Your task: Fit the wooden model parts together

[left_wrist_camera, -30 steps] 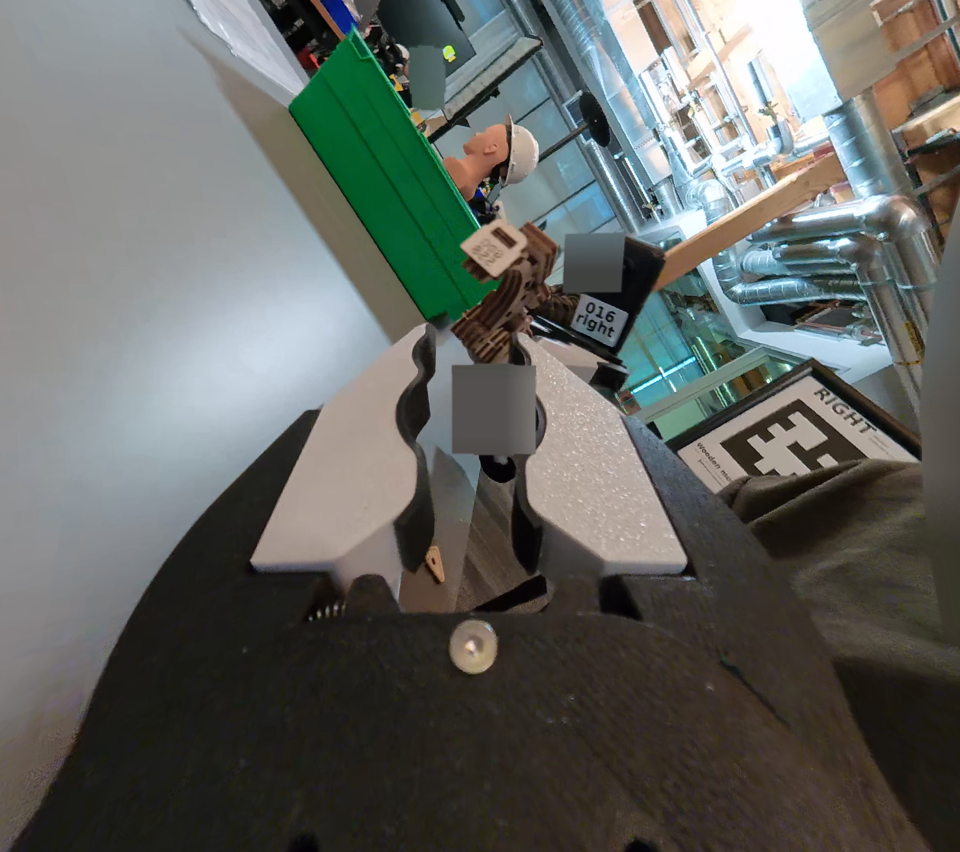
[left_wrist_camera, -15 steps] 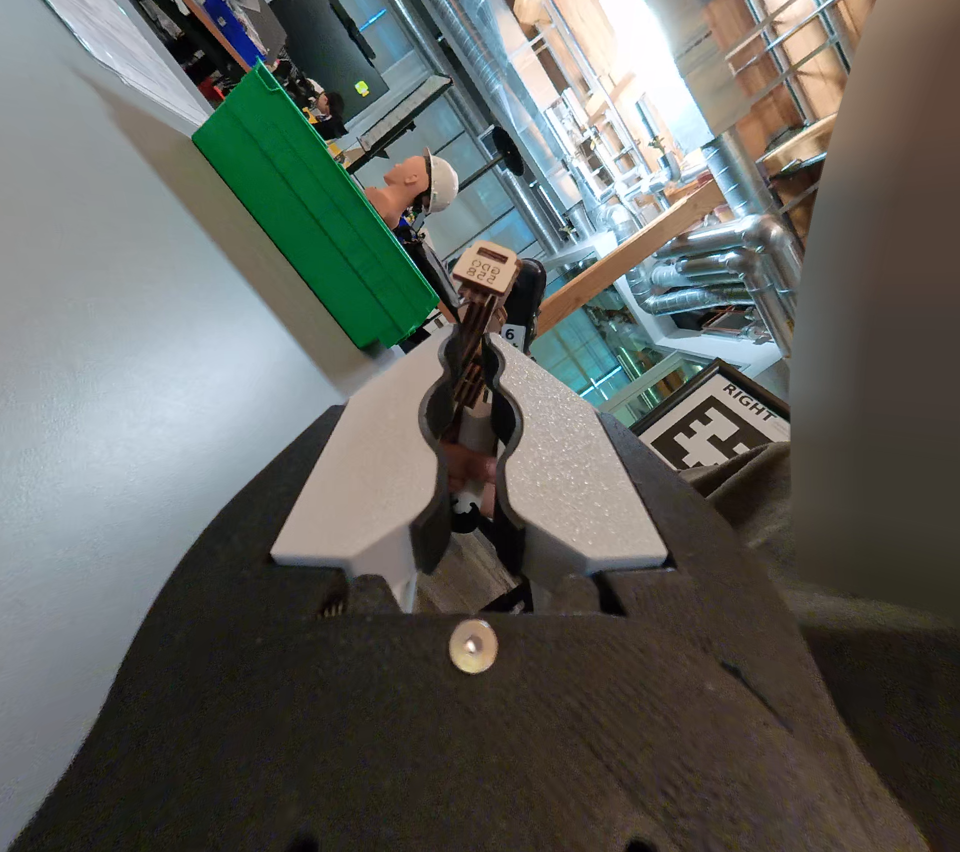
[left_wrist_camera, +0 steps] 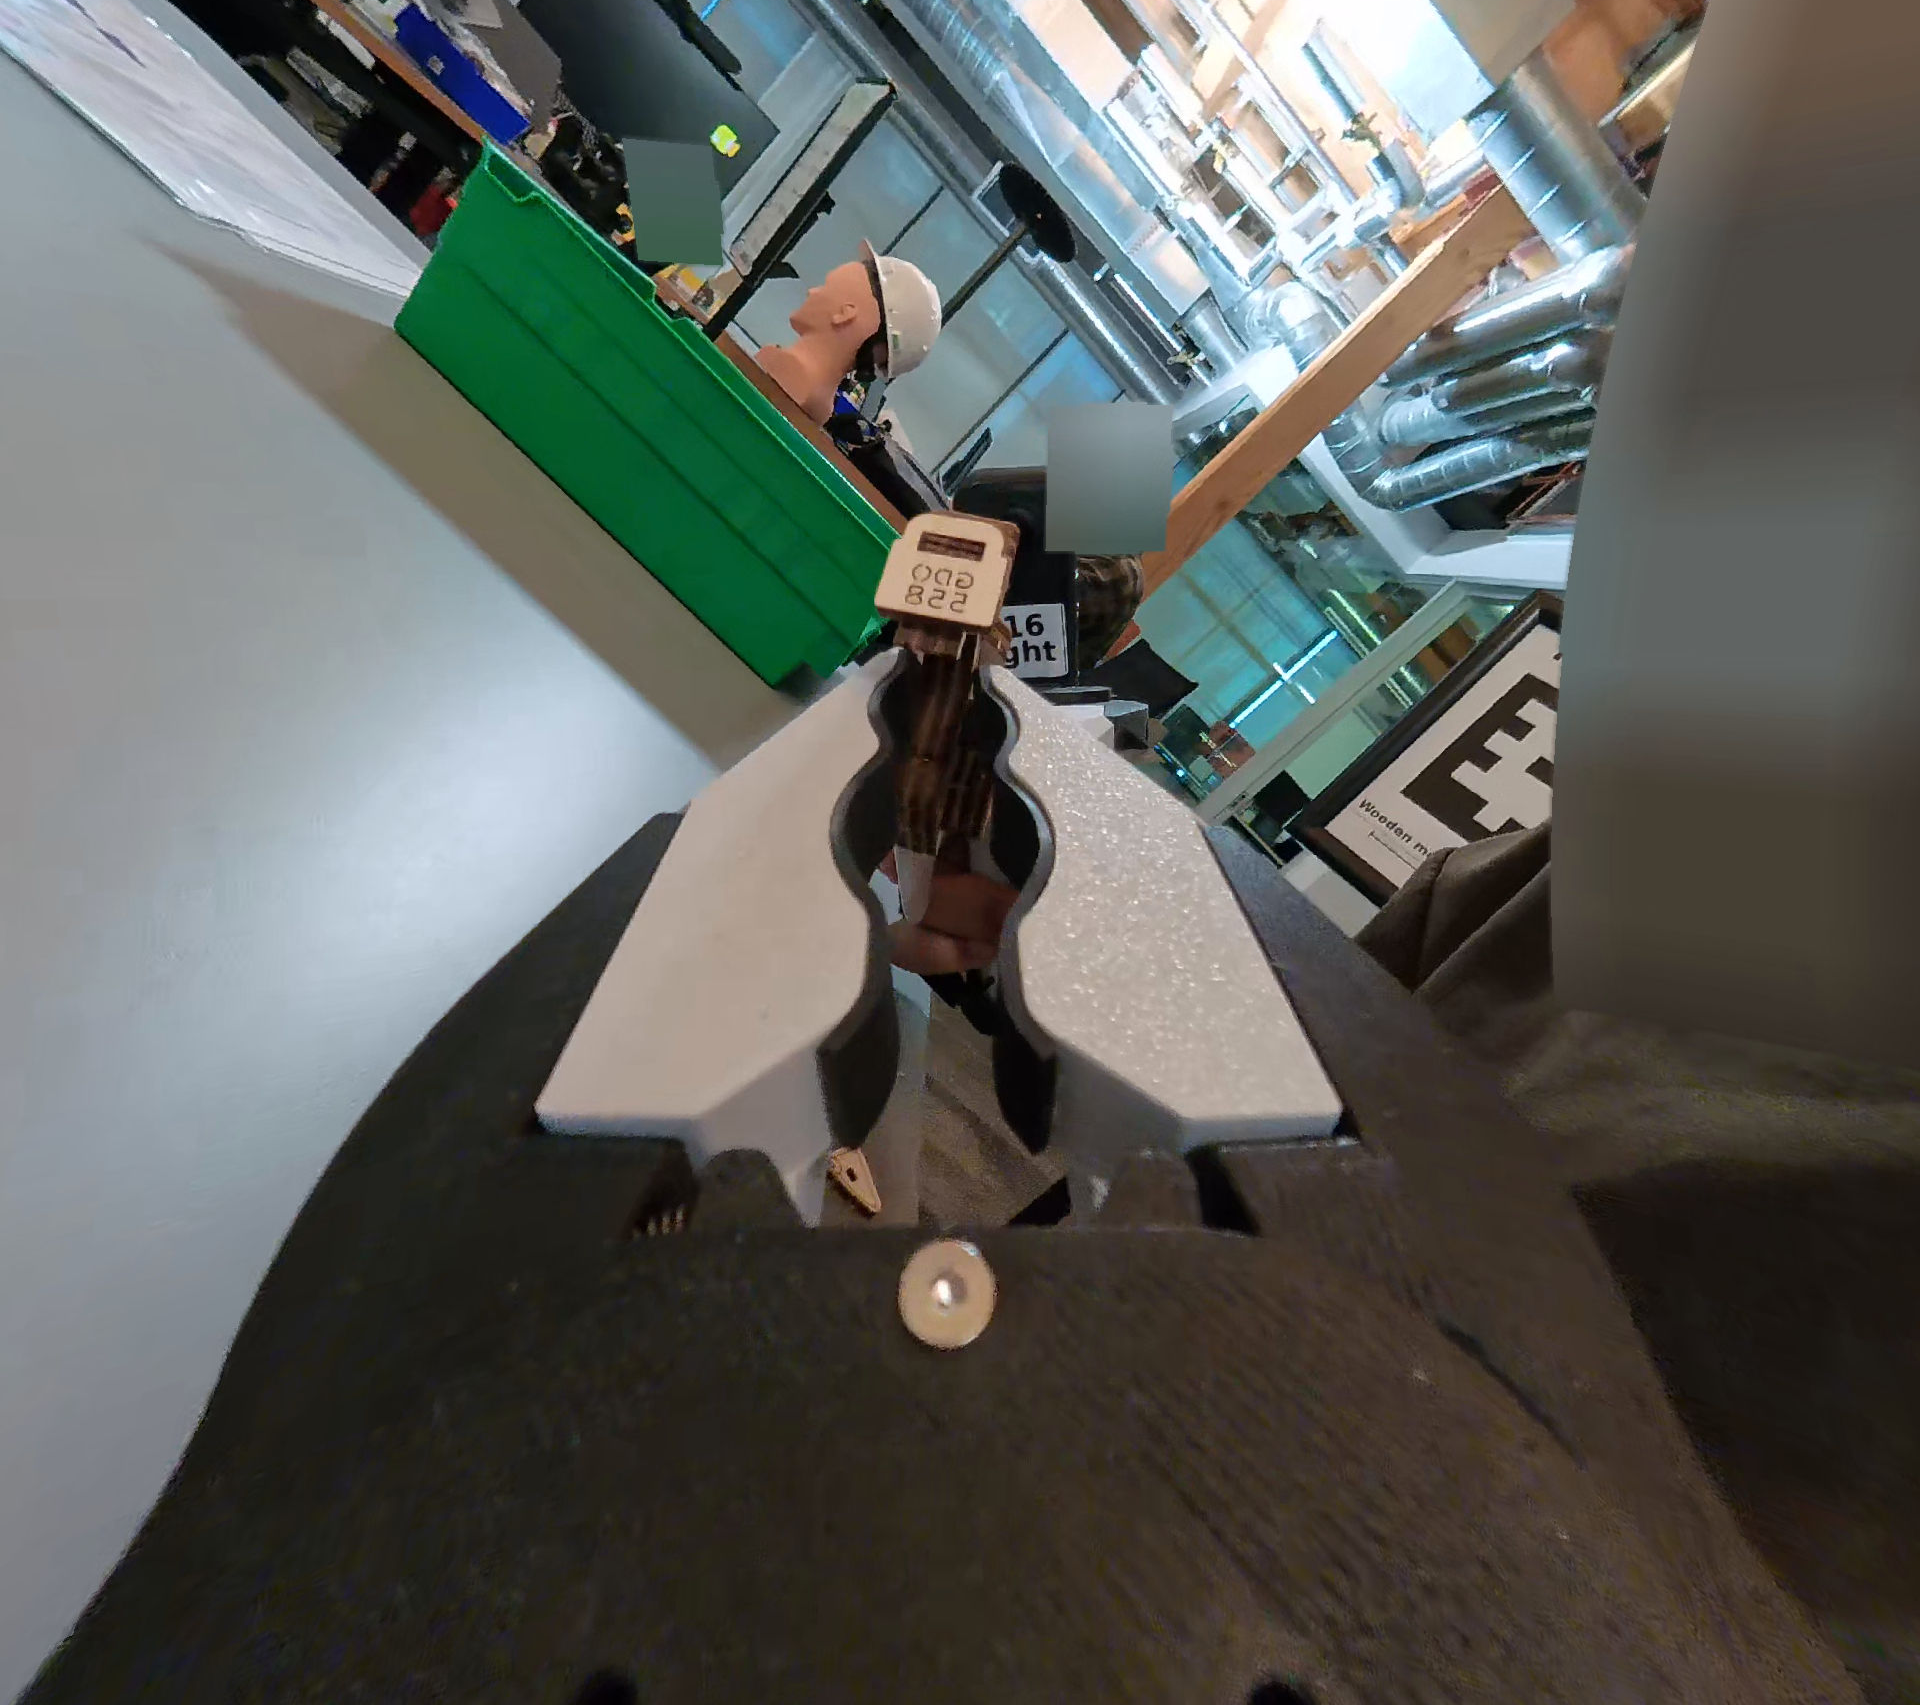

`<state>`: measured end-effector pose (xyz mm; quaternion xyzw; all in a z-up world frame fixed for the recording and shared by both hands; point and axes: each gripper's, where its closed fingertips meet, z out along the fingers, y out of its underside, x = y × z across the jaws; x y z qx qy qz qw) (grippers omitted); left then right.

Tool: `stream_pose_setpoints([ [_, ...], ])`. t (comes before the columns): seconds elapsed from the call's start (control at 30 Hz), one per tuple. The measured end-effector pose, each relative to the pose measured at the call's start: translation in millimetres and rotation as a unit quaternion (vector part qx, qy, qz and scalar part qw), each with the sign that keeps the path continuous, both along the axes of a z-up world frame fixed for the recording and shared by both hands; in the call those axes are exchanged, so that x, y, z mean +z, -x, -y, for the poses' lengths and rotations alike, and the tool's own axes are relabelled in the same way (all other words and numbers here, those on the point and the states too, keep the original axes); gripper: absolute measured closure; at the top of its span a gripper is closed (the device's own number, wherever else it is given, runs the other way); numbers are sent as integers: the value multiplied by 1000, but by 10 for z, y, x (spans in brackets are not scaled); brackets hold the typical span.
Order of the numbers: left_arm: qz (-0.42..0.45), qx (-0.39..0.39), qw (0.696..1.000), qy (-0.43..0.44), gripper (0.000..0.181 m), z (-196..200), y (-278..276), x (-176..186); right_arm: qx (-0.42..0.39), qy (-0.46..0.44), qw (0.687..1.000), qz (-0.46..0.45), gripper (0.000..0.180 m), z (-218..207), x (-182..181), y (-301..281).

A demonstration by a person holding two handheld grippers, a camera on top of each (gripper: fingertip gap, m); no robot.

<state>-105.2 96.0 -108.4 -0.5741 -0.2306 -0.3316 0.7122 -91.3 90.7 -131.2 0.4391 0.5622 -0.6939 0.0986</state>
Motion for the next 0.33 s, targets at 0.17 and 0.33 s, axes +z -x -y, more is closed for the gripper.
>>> stream_pose_setpoints([
  [0.17, 5, -7, 1000, -5, 173, 12, 3, 4, 0, 12, 1000, 1, 160, 0, 13, 7],
  [0.33, 32, -13, 999, -33, 174, 83, 87, 64, -15, 4, 1000, -20, 149, -83, 57, 43],
])
